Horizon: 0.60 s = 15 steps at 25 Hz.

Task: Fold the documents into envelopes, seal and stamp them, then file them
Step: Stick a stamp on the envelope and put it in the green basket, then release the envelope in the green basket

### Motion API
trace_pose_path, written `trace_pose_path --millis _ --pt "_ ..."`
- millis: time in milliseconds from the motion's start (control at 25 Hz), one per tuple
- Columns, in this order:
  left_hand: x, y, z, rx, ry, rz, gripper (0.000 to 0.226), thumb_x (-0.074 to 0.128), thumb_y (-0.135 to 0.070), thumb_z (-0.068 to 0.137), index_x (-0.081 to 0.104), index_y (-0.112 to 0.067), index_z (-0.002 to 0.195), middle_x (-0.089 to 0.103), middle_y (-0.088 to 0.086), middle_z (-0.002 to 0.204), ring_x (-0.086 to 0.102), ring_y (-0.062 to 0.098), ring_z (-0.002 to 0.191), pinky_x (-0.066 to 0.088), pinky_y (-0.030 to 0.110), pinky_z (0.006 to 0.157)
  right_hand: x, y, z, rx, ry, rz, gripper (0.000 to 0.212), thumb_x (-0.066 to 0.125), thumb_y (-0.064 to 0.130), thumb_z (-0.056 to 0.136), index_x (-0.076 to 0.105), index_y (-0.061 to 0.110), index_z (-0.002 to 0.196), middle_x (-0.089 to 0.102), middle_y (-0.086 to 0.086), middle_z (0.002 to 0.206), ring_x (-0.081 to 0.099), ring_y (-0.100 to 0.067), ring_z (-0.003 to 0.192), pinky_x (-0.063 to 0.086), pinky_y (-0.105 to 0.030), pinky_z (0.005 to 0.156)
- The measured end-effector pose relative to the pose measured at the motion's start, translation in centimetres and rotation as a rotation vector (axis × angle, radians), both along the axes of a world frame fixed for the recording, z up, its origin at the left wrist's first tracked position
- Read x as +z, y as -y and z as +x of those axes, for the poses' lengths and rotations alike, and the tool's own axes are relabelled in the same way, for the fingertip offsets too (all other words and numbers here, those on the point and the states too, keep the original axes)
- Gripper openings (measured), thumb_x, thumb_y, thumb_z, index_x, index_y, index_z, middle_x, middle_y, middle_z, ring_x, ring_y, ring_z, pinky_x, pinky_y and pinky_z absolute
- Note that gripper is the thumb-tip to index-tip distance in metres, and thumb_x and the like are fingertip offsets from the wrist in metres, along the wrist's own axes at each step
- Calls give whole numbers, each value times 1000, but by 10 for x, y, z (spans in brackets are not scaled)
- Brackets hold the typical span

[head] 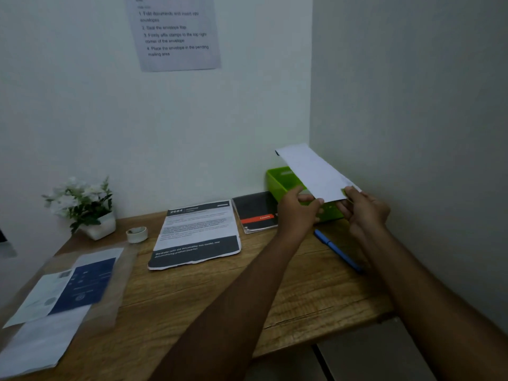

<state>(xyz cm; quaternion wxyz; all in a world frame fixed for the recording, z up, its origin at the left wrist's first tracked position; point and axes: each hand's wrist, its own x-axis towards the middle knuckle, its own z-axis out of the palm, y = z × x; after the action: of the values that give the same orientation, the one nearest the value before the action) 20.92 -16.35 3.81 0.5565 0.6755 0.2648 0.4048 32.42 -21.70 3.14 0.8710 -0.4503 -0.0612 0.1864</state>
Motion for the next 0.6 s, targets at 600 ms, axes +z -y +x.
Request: trace_pose_path --millis 600 --pt "-13 -30 5 71 -133 -10 50 71 -9 79 55 -7 126 58 9 126 60 27 108 51 43 93 -19 -27 18 -310 330 -308 35 84 29 68 50 19 67 52 0 64 47 -11 57 43 -30 62"
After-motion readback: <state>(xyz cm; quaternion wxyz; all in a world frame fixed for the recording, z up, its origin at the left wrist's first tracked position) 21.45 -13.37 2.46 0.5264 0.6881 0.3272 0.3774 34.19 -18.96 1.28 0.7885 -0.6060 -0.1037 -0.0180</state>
